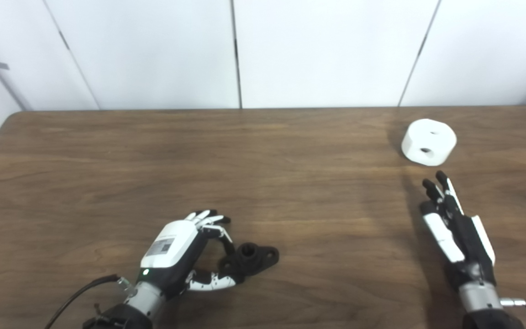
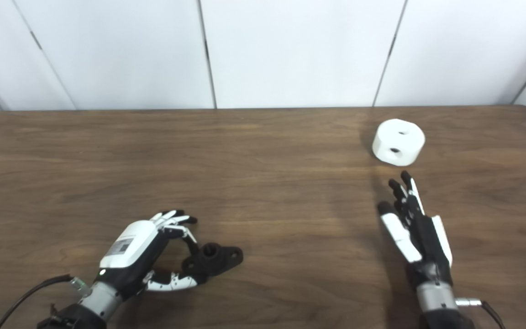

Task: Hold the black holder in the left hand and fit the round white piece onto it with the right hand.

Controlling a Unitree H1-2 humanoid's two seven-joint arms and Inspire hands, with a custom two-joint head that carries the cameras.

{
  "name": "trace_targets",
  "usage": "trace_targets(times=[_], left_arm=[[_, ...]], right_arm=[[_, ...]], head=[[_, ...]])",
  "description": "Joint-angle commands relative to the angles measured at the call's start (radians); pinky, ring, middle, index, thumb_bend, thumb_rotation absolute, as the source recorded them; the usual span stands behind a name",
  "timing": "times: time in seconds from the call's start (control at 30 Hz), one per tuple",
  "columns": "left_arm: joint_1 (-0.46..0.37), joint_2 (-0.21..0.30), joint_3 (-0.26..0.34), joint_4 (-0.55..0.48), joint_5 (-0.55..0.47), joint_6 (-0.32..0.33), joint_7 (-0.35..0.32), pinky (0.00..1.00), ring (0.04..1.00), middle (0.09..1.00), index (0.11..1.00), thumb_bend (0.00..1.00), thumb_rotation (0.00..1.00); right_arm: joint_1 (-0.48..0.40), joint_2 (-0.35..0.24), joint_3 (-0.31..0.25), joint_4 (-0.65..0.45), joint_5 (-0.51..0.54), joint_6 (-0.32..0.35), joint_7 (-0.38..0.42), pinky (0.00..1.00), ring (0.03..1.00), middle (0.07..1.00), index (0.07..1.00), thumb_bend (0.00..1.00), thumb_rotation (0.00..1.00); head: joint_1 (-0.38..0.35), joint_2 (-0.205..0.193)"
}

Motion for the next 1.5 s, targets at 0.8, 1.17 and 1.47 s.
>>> trace_targets(times=[0.8, 1.17, 1.47], left_arm=[[0.093, 0.018, 0.071, 0.108, -0.046, -0.168, 0.037, 0.95, 0.924, 0.844, 0.492, 0.5, 0.06], [0.101, 0.012, 0.083, 0.125, -0.04, -0.195, 0.048, 0.95, 0.924, 0.844, 0.492, 0.5, 0.06], [0.106, 0.015, 0.083, 0.116, -0.035, -0.196, 0.043, 0.95, 0.927, 0.848, 0.492, 0.5, 0.06]], right_arm=[[-0.411, -0.253, 0.043, 0.02, -0.486, 0.16, 0.047, 0.97, 1.0, 0.999, 0.927, 0.83, 0.25], [-0.585, -0.343, 0.096, 0.235, -0.547, 0.198, 0.103, 0.99, 1.0, 0.997, 0.861, 0.88, 0.23], [-0.69, -0.415, 0.174, 0.405, -0.578, 0.212, 0.161, 1.0, 1.0, 0.981, 0.845, 0.92, 0.24]], head=[[-0.148, -0.093], [-0.16, -0.109], [-0.164, -0.108]])
